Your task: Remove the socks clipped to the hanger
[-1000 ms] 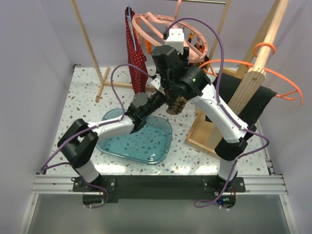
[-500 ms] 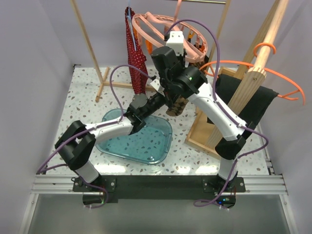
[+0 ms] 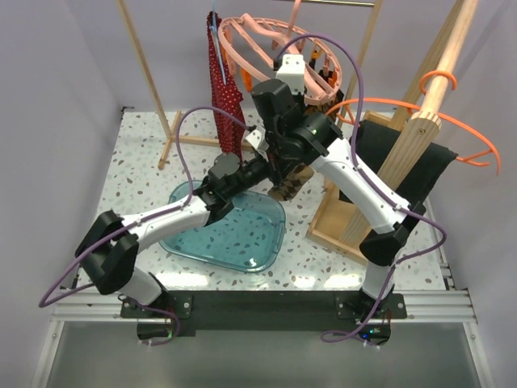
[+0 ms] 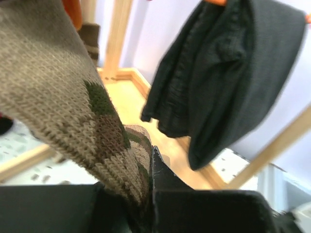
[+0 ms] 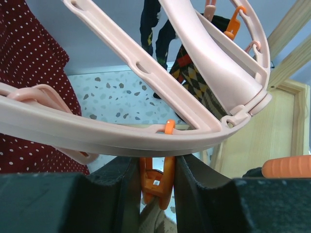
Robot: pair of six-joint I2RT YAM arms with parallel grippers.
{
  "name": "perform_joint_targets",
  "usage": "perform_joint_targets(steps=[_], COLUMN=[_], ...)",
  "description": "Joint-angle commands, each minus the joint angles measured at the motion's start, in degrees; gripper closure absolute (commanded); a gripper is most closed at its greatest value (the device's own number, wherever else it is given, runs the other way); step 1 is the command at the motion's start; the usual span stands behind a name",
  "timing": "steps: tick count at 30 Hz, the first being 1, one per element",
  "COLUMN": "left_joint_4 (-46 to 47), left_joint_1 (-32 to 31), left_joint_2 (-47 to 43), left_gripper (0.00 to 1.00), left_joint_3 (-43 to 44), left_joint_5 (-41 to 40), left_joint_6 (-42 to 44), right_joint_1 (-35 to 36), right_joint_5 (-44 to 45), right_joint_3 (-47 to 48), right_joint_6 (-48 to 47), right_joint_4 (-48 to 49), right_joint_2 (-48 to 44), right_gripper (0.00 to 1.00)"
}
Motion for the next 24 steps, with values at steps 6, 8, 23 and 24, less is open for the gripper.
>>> perform_joint_targets(steps=[6, 8, 23, 24], left_joint_4=[-11.15, -16.31, -38.67, -38.68], left_joint_1=[-0.23, -0.23, 5.39, 5.39], left_joint_2=[-7.21, -9.67, -25.40, -26.63], left_gripper=[1.00, 1.00, 0.95, 0.90], left_joint_3=[-3.38, -4.34, -12.95, -14.09], left_joint_5=[6.77, 4.85, -4.30, -4.39], left_joint_6=[-8.34, -9.13, -12.47, -12.91], right_joint_1=[-0.41, -0.41, -0.41, -0.33], right_joint_5=[-0.54, -0.72, -7.22, -7.48], right_joint_3=[-3.12, -2.59, -8.64, -8.65], right_joint_6=[1.59, 1.68, 3.87, 3.70], right_joint_4=[5.10, 4.22, 5.70, 5.88], right_joint_2=[-6.07, -5.89, -10.37, -10.46], right_gripper=[1.00, 1.00, 1.00, 1.00])
